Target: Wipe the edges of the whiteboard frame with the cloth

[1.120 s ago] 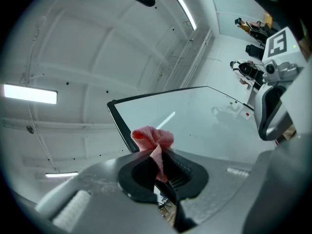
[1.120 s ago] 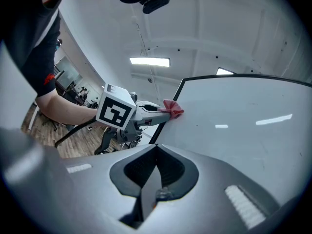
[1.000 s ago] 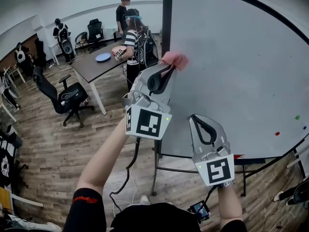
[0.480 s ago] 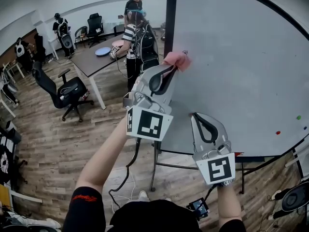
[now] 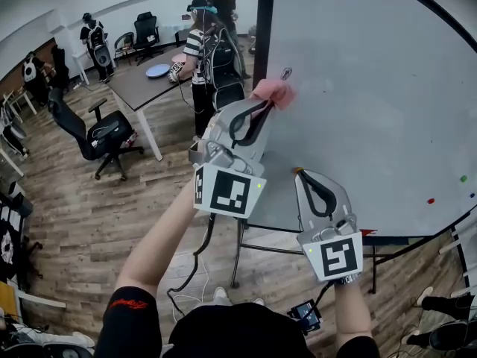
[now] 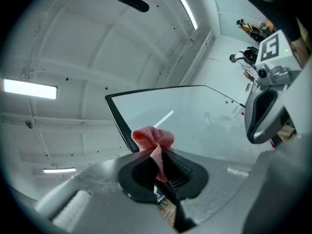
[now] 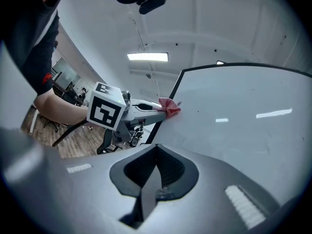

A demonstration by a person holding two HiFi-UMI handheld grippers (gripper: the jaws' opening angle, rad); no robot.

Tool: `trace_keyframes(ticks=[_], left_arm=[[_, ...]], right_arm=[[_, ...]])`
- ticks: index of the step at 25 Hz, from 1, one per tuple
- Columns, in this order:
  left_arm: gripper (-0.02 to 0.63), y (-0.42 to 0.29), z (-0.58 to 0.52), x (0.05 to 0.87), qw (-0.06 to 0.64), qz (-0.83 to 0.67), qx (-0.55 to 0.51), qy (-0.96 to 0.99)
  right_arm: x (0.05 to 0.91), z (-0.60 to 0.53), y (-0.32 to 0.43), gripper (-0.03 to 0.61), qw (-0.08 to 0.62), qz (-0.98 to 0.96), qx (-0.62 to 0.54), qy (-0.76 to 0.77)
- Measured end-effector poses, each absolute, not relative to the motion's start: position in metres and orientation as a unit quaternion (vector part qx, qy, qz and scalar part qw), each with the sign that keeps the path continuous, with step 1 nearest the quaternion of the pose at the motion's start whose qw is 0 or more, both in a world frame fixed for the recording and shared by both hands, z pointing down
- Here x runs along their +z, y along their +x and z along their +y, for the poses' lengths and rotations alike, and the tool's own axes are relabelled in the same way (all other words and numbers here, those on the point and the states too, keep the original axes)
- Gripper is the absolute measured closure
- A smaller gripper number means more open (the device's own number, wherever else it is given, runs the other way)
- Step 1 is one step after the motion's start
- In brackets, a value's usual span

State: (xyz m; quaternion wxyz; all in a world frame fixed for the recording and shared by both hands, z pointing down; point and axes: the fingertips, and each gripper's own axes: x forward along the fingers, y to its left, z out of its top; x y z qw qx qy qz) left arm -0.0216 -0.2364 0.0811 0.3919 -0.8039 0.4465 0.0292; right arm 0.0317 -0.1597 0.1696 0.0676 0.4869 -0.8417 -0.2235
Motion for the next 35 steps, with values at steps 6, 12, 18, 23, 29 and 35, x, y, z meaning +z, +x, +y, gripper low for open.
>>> trace_keyframes(ticks=[6, 12, 18, 23, 29, 35], left_arm=[[0.597, -0.021, -0.239, 0.083, 0.389, 0.445, 0.028, -0.806], [0.597, -0.019, -0.246, 0.091, 0.381, 0.447, 0.024, -0.809], [0.597, -0.016, -0.249, 0.097, 0.376, 0.446, 0.018, -0.812], [0.597, -0.017, -0.255, 0.099, 0.366, 0.447, 0.017, -0.816], [0.597, -0.012, -0.249, 0.119, 0.366, 0.445, 0.012, -0.817], [0.597, -0.01, -0.248, 0.123, 0.36, 0.444, 0.008, -0.82]], right_arm=[[0.168, -0.164, 0.033, 0.577, 0.068, -0.843, -0.217, 0.487], [0.171, -0.173, 0.037, 0.577, 0.069, -0.844, -0.211, 0.488], [0.171, -0.176, 0.042, 0.577, 0.07, -0.845, -0.208, 0.488], [0.166, -0.182, 0.043, 0.577, 0.072, -0.844, -0.204, 0.49], [0.182, -0.177, 0.048, 0.577, 0.077, -0.845, -0.2, 0.49], [0.182, -0.177, 0.05, 0.577, 0.075, -0.845, -0.197, 0.492]])
